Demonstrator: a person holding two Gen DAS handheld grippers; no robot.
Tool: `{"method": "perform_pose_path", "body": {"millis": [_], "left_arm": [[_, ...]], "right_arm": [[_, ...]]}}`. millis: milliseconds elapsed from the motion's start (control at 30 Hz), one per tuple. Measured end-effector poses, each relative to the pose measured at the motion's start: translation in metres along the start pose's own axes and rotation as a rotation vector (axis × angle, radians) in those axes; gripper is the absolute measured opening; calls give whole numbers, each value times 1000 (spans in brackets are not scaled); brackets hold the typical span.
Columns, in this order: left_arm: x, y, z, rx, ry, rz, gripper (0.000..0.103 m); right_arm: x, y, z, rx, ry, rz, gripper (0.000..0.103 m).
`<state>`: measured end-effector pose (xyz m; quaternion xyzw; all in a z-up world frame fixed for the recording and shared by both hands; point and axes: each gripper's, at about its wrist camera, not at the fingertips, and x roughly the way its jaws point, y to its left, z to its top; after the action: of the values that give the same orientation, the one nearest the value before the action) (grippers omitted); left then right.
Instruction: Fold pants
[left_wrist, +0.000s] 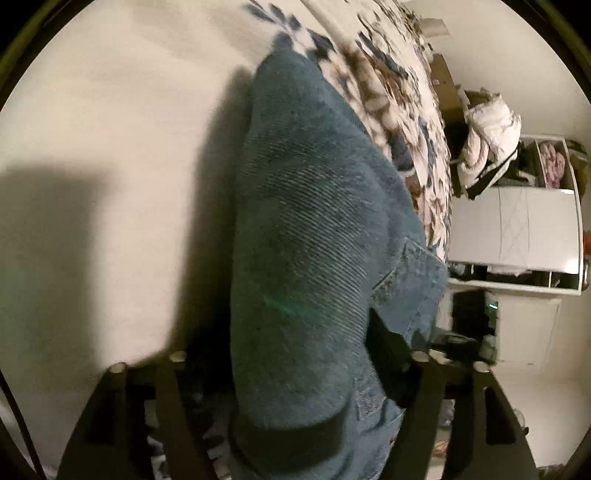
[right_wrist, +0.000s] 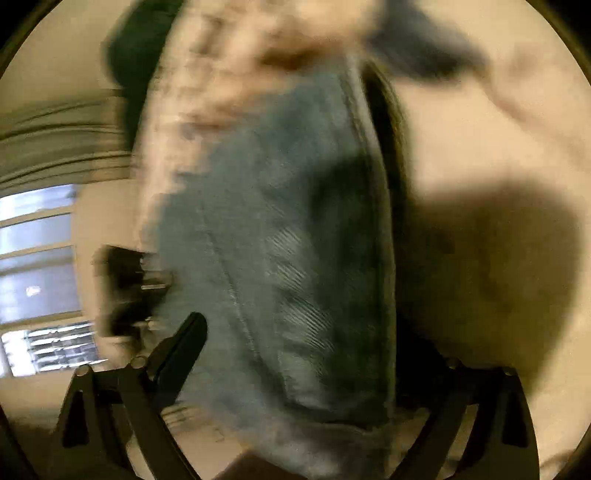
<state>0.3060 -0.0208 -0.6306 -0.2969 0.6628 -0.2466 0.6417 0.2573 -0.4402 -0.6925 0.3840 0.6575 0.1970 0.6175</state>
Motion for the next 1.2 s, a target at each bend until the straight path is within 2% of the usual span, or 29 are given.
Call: {"method": "perform_pose_path", "body": {"millis": [33,100,133,167,200,233,267,300,367,433,500,633,733,833,933,1067,1200], "left_arm": [[3,-1,1,10,10,2,74],[7,-8,2,53,18,12,74],[6,-14,2,85,16,2,57],[5,-18,1,112,12,16,46],[1,-22,0,139,3,36,40],[-3,-22,-1,139,-8,36,34],[-8,-19,-2,122,-20,35,32],[-10,-17,-3,109,-20,26,31],[-14,-20,-5,115,-27,14,29],[-17,-30,-5,149,-29,33,28],[-23,-38,-4,162,-38,18,27],[-45,-60,3,198,-74,-3,27],[-70,-77,22,214,-122,-25,27],[-94,-95,54,231,-168,-34,27],[-117,-109,99,237,-213,-27,27],[-141,-118,172,237,-263,-23,27],[-151,-103,254,243,-292,36,27]], "right_arm": [[1,0,1,2,-17,34,102],[3,8,2,3,-23,79,103],[6,16,0,-10,-16,119,102],[10,27,-4,-32,-1,168,98],[18,45,-9,-91,16,180,90],[24,53,-13,-125,23,131,84],[36,56,-15,-137,31,-4,54],[39,47,-14,-81,23,-38,44],[38,41,-11,-27,-21,-3,42],[33,45,-17,-30,-44,-15,41],[24,51,-22,-36,-61,-16,38],[2,74,-22,-72,-88,-2,36],[-22,104,-4,-117,-116,16,36],[-44,133,28,-159,-139,29,36],[-53,172,75,-215,-159,18,36],[-55,214,159,-253,-173,29,36],[-25,245,254,-283,-150,11,35]]}}
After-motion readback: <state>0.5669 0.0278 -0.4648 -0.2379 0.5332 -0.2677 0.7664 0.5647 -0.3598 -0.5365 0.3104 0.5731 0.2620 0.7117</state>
